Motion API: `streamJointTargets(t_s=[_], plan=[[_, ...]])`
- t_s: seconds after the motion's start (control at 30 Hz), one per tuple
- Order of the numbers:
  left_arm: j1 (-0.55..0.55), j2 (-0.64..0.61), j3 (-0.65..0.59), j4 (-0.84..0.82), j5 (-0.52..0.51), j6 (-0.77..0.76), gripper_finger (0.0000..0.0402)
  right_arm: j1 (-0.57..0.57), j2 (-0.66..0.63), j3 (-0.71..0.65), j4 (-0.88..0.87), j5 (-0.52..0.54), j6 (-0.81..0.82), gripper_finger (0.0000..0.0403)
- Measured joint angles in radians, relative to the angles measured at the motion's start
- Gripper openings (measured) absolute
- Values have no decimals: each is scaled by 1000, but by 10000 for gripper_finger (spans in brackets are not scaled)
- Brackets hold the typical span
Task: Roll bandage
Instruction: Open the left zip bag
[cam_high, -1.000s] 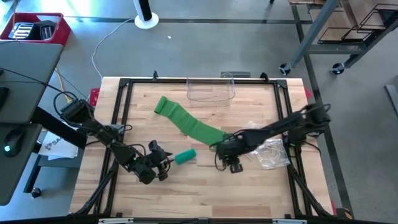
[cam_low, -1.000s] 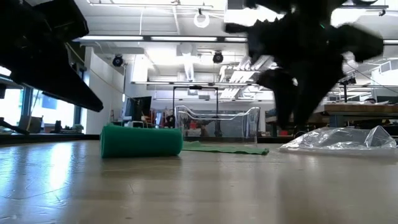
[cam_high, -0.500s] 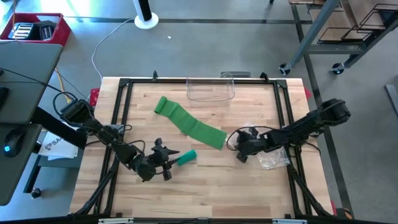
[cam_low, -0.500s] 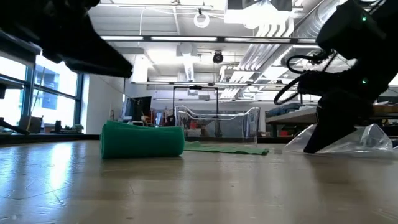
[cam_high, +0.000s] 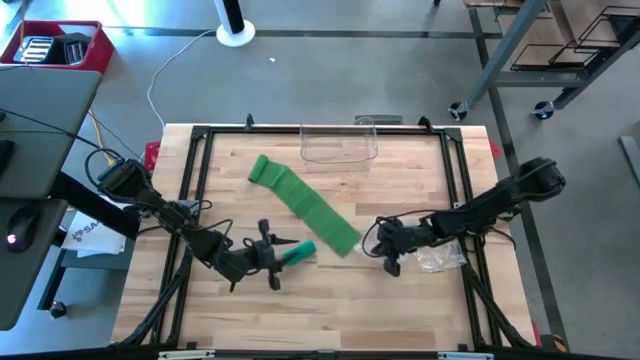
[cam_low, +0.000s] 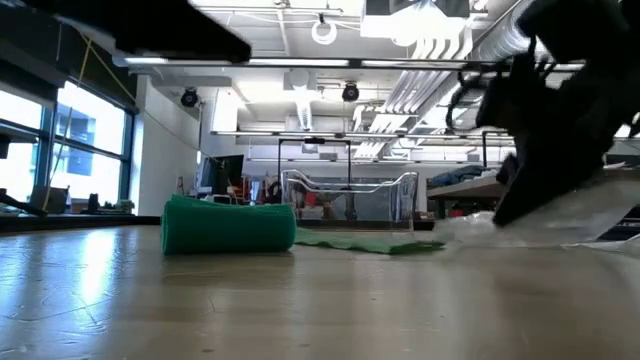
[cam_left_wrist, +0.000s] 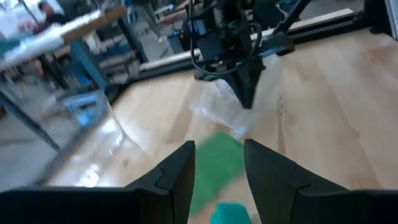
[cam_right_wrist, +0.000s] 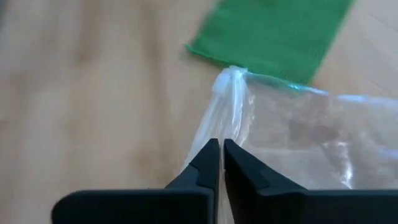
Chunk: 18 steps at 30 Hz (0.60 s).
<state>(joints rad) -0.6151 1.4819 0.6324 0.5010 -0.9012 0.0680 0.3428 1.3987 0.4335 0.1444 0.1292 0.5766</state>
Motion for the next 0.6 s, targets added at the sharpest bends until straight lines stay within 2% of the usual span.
streamJointTargets(t_s=[0.17, 0.23, 0.37, 0.5, 0.6], plan=[[16, 43, 92, -2, 2, 166, 130, 19, -74, 60, 1, -123, -85, 5], [28, 67, 125, 1, 33, 201, 131, 19, -102, 81, 17, -172, -127, 5], [62, 119, 170, 24, 177, 243, 131, 10, -134, 90, 122, -283, -221, 1], [87, 171, 219, 28, 348, 382, 140, -11, -137, 91, 223, -382, -271, 1], [98, 219, 270, 28, 405, 488, 157, -30, -137, 91, 268, -412, -272, 1]])
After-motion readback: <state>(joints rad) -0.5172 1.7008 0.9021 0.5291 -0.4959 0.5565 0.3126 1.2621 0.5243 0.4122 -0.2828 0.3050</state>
